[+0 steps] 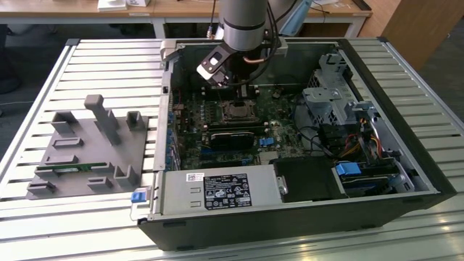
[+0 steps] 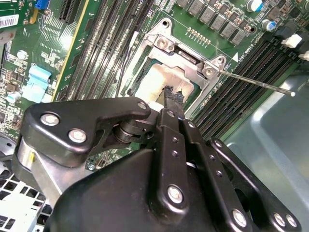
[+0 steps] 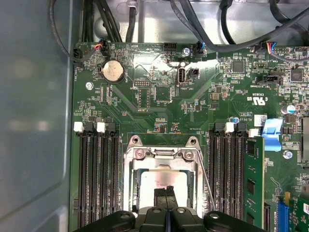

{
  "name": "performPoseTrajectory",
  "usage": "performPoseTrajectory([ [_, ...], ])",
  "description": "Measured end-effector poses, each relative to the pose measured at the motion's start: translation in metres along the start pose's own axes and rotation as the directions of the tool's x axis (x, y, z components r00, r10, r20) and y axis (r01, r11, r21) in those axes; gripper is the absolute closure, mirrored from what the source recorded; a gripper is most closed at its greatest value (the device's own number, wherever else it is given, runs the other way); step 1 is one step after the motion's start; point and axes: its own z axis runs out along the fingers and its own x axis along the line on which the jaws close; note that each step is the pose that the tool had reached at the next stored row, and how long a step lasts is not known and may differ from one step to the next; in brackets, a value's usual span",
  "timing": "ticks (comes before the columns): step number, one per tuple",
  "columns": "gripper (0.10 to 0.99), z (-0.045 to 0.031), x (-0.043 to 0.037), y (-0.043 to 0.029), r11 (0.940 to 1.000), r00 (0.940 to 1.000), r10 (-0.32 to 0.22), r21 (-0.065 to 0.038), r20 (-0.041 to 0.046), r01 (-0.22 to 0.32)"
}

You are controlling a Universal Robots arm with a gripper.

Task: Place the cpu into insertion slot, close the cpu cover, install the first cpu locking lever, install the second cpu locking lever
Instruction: 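Install the first cpu locking lever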

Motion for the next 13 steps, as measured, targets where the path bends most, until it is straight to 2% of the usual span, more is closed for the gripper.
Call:
performPoseTrajectory([
  [13,0.980,-0.0027,0.0000,0.0001,1.0000,1.0000,0.000,0.000,0.0001,0.000],
])
